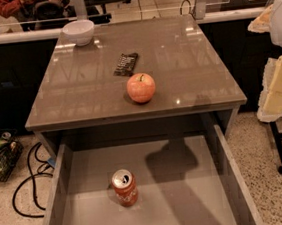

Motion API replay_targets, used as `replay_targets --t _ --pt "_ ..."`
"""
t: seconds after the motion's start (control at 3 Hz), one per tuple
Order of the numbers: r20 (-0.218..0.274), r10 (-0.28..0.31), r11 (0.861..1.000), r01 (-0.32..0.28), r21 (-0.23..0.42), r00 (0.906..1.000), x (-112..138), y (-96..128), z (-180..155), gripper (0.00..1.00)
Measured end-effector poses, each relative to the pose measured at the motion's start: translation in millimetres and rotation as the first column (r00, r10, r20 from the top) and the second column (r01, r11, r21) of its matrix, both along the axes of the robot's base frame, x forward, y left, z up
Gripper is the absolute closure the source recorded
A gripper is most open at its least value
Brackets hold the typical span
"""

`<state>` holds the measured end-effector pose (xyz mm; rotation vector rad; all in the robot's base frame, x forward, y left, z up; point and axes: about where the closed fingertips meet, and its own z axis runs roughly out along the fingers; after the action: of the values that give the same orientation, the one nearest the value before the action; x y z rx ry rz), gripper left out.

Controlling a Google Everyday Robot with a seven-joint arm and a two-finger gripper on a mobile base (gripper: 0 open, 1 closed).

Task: Pick coke can from top drawer and place on counter

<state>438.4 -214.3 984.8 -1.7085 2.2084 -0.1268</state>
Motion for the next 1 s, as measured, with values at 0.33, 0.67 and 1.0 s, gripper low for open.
replay_targets --t 0.33,0.67,1.0 --pt "0.000 0.000 1.000 0.000 0.000 1.0000 0.0 0.0 0.1 0.00" --pt "0.010 0.016 0.997 -0.016 0.077 0.9998 1.3 -6.3 -10.6 0.00" --pt "0.055 0.035 0.974 -0.047 0.223 0.9979 -5.1 -17.3 -43.1 0.00"
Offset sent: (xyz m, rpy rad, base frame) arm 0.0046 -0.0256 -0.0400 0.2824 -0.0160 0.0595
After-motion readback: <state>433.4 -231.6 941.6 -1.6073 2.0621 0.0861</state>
